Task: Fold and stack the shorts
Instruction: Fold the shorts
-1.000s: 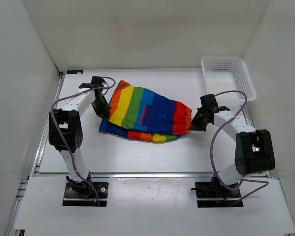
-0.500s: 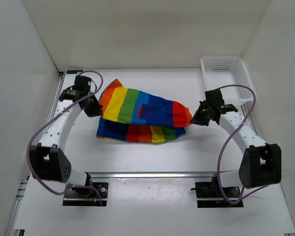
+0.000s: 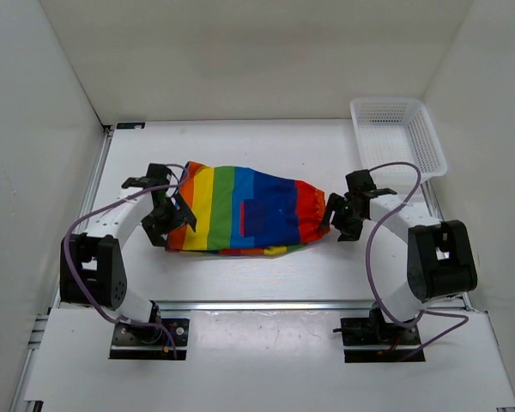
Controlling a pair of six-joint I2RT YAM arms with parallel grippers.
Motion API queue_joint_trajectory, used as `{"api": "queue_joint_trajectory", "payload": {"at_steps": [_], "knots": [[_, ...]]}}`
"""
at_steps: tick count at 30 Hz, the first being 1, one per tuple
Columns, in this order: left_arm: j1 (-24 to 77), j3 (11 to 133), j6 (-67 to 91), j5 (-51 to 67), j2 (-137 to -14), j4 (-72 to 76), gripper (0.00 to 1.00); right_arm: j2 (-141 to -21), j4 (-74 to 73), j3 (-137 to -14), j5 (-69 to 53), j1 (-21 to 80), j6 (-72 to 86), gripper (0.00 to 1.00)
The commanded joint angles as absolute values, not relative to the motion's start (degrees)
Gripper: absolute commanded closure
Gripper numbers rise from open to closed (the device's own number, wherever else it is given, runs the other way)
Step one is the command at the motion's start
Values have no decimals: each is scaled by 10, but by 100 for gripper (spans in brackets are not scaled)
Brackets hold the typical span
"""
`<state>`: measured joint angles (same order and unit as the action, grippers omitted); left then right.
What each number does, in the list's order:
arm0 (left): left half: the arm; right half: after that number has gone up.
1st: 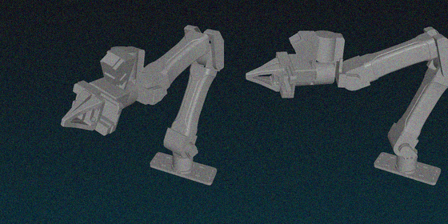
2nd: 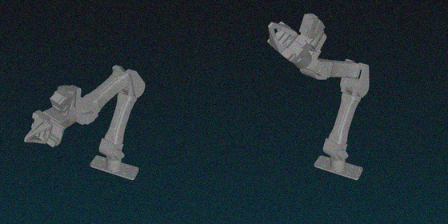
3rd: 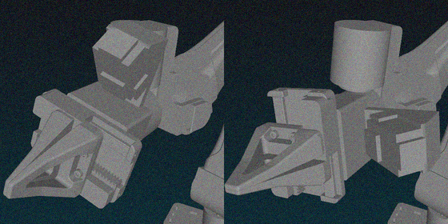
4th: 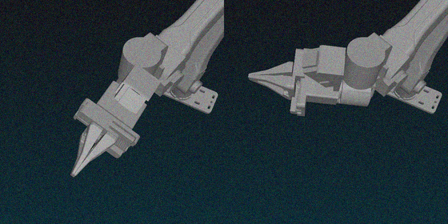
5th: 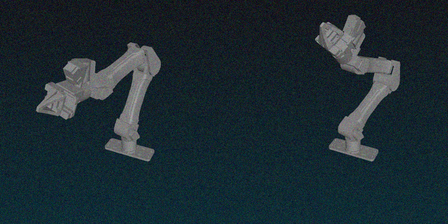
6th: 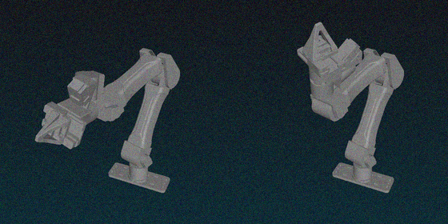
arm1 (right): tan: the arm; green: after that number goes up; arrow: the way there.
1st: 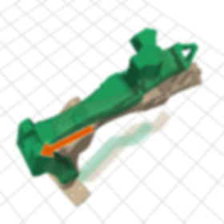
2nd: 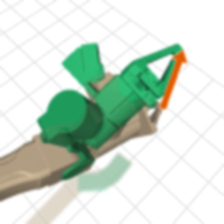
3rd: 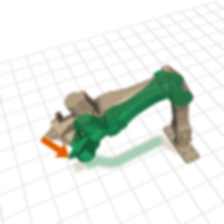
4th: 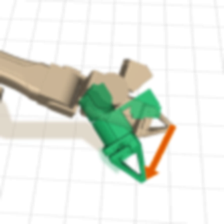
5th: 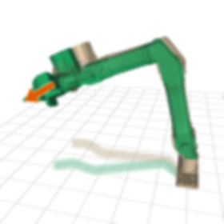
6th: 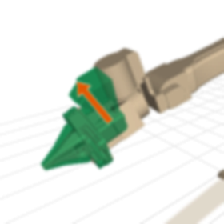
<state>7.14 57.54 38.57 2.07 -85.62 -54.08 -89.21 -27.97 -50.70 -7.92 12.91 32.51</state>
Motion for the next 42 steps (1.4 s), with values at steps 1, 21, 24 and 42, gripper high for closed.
{"api": "queue_joint_trajectory", "payload": {"at_steps": [1, 21, 24, 42], "knots": [[69, 660, 358, -13, -823, -561, 1, -845, -261, -531, -84, 132, 305, 20], [-65, 744, 352, 62, -1089, -437, 15, -1000, -149, -543, -172, 167, 287, 27], [-59, 744, 352, 76, -1108, -437, 22, -1016, -143, -543, -162, 167, 293, 46], [84, 621, 372, 87, -1013, -421, 28, -880, -362, -602, 94, 167, 263, 100]]}}
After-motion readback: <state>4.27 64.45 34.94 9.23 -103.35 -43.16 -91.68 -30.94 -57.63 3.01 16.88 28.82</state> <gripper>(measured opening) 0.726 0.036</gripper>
